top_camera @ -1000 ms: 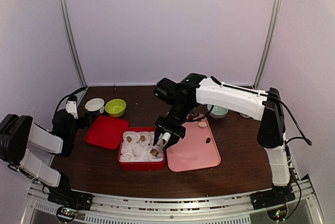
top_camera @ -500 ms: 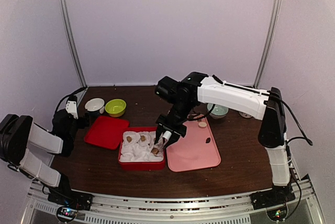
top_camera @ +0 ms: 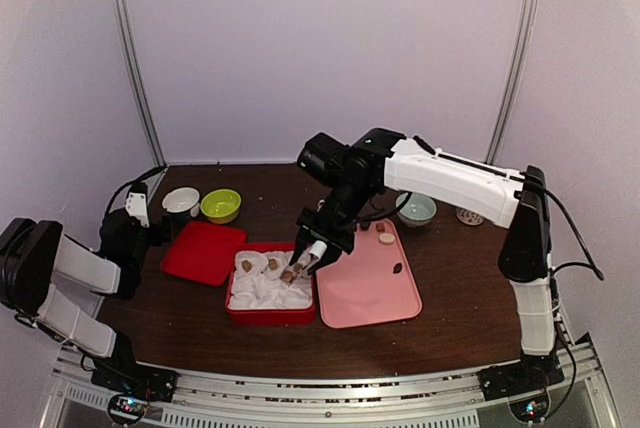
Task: Pack the chocolate
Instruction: Pick up the fake chocolate from the empty pocket of the box, then place the fake chocolate in the empty pocket of the box, then pick up the fake chocolate from the empty pocket of the box.
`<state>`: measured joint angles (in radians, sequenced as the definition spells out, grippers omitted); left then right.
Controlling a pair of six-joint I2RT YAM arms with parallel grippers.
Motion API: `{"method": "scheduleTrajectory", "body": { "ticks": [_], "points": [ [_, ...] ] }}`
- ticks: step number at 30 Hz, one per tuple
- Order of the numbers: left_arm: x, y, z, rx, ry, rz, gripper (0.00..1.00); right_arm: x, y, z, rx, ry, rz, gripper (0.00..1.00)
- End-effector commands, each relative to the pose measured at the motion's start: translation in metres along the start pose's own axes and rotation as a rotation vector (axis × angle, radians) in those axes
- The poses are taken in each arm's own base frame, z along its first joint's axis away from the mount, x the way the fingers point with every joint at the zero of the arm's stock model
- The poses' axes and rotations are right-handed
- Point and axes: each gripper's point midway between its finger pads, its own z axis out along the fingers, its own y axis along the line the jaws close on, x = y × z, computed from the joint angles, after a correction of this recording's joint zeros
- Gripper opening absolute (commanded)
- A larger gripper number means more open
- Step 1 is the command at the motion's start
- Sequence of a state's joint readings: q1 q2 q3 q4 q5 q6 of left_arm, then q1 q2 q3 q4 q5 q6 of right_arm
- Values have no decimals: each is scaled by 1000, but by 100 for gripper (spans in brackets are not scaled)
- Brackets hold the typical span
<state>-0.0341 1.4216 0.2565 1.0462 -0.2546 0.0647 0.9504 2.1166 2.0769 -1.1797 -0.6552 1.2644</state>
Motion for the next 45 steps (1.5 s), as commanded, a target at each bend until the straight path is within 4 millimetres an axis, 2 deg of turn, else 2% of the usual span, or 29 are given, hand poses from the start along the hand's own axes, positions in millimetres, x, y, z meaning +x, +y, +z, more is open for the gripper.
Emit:
{"method": "scheduleTrajectory", "body": {
  "ticks": [1,10,13,16,23,27,31,45],
  "points": [
    [-16,6,4,-21,-54,-24,98,7,38,-17,-138,6,-116,27],
    [-16,5,4,-20,-53,-24,98,6,70,-3,-254,50,-168,28],
    [-15,5,4,-20,-52,-24,98,4,72,-1,-260,44,-171,29],
    [-16,5,4,-20,-52,-23,98,-1,69,-5,-256,14,-166,29],
    [-16,5,4,-20,-53,-23,98,-39,49,-16,-192,-135,-167,33],
    [-16,5,4,-19,-54,-23,98,-50,31,-10,-121,-154,-198,33],
    [-16,6,4,-21,-54,-22,98,-56,25,-5,-89,-159,-211,33],
    [-16,5,4,-19,-54,-22,98,-62,29,7,-91,-153,-196,36]
  ]
}}
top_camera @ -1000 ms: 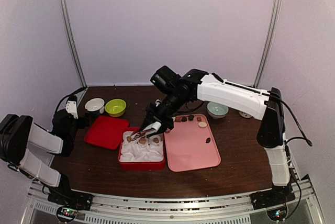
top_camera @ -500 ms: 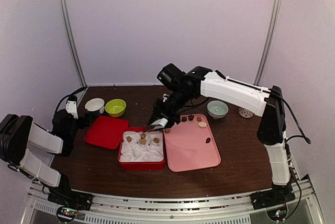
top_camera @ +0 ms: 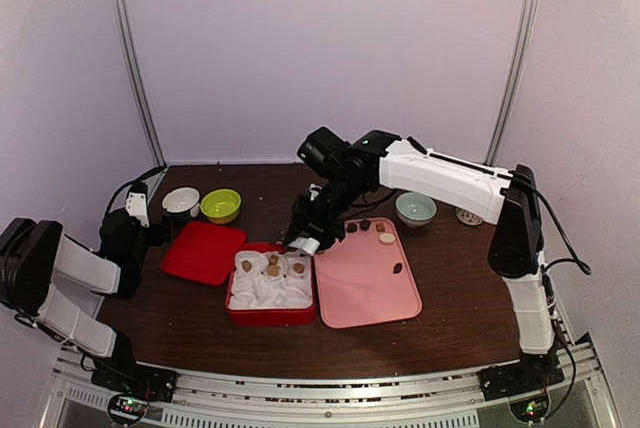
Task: Pack the chocolate
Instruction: Pick up the fake chocolate from the empty pocket of the box.
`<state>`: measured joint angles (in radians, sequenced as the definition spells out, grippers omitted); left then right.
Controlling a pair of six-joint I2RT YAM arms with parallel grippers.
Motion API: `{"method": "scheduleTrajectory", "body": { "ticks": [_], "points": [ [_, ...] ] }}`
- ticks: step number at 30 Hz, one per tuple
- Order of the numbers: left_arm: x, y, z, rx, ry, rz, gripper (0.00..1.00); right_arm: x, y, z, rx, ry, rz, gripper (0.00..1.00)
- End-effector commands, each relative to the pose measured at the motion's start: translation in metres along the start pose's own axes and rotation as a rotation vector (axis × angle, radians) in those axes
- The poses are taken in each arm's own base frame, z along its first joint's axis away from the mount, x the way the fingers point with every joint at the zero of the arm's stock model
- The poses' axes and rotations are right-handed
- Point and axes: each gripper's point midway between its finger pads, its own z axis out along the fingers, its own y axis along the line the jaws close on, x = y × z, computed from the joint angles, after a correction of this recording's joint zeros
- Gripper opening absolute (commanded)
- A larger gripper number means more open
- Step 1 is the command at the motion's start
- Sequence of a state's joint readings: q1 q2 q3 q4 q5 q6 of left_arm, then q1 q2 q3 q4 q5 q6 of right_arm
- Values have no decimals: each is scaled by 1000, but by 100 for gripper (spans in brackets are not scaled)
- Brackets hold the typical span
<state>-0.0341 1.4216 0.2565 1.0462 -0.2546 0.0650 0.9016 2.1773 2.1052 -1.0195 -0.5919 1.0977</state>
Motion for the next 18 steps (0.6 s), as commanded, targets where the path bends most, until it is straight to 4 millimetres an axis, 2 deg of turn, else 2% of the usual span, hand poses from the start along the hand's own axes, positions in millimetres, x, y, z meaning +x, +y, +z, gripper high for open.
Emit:
{"method": "scheduleTrajectory", "body": {
  "ticks": [1,8,18],
  "points": [
    [-16,5,4,-18,-53,-22,98,-9,2,6,3,-25,-7,36],
    [-16,5,4,-19,-53,-22,98,0,8,13,-9,-5,-10,35],
    [-16,5,4,-18,-53,-23,98,17,8,-5,13,-11,-13,35]
  ]
}}
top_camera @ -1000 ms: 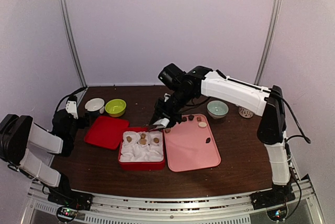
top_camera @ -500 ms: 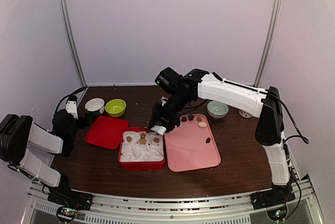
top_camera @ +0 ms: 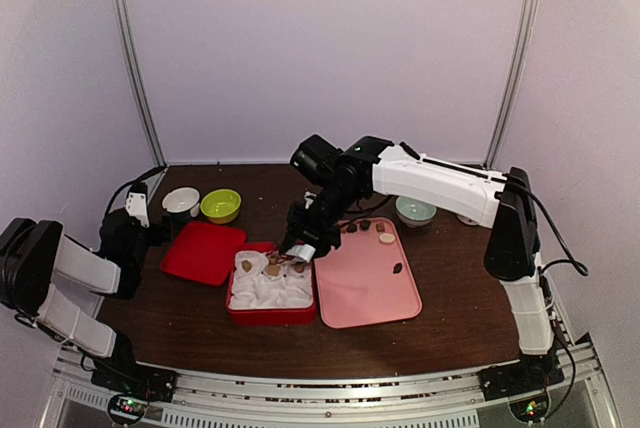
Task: Pack the chocolate
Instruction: Pick up the fake chocolate from the empty pocket of the box.
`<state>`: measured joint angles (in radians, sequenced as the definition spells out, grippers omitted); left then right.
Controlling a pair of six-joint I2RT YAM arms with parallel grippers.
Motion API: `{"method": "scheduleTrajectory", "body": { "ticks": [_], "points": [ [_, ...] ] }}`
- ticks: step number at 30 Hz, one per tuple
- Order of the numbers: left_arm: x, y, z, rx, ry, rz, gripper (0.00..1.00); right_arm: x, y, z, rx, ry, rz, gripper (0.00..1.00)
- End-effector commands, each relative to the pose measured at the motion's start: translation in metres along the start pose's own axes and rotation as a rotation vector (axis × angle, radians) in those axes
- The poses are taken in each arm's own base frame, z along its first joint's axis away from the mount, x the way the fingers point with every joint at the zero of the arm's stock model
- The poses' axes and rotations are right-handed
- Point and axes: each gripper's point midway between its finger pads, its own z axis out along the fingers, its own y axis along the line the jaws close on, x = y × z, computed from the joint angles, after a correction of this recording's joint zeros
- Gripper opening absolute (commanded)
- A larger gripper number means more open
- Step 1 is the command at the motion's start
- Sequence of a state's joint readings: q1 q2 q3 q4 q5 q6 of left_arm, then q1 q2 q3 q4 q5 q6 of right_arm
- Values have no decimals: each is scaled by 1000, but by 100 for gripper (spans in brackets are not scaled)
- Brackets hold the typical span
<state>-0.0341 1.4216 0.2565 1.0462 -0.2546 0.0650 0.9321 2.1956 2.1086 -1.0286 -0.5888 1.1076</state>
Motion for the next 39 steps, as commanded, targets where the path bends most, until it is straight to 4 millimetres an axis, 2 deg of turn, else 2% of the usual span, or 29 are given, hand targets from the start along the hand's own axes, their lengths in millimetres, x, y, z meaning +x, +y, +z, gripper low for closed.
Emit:
{"method": "scheduleTrajectory", "body": {
  "ticks": [1,33,39],
  "points": [
    [-16,5,4,-18,-53,-23,98,5,8,-18,-11,-35,-6,35],
    [-14,6,4,-21,-42,-24,98,-13,8,16,3,-15,3,34],
    [-14,5,4,-20,-42,-24,98,-14,2,20,24,-9,19,34]
  ]
}}
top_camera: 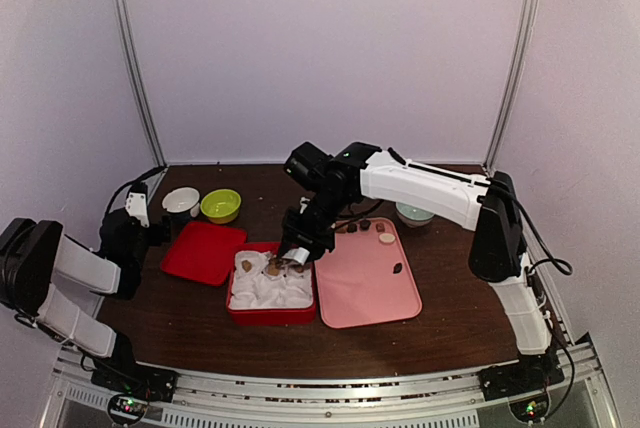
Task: Pack the chocolate
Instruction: Pick up the fake chocolate from the empty pocket of the box.
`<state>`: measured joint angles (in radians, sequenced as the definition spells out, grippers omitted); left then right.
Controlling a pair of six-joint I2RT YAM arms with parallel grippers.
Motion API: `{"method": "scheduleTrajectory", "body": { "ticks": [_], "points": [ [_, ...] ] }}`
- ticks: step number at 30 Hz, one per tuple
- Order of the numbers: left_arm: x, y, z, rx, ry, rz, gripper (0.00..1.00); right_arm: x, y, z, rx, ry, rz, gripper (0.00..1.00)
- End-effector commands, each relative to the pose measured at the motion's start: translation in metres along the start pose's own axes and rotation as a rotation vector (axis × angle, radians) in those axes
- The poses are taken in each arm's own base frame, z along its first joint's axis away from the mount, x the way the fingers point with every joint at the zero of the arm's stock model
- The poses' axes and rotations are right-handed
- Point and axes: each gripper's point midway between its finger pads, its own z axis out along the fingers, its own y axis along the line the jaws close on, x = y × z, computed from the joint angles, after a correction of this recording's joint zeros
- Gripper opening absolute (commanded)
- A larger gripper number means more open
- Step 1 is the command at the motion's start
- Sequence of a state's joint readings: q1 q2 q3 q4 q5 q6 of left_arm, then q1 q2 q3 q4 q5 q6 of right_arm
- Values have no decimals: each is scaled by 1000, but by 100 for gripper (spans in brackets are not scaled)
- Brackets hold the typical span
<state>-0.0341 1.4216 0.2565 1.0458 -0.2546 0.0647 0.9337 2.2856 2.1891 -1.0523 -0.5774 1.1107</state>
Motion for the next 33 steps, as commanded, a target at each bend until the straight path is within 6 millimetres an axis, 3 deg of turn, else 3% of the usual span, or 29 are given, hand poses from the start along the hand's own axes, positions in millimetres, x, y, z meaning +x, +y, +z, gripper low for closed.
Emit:
{"method": "scheduleTrajectory", "body": {
  "ticks": [1,24,33],
  "points": [
    [-13,5,4,-21,-42,-23,98,-2,5,-1,-5,-11,4,34],
    [-12,5,3,-18,-35,-22,98,-11,3,7,11,-33,24,35],
    [-12,5,3,-18,-33,-21,98,-16,4,6,8,-54,38,26]
  ]
}}
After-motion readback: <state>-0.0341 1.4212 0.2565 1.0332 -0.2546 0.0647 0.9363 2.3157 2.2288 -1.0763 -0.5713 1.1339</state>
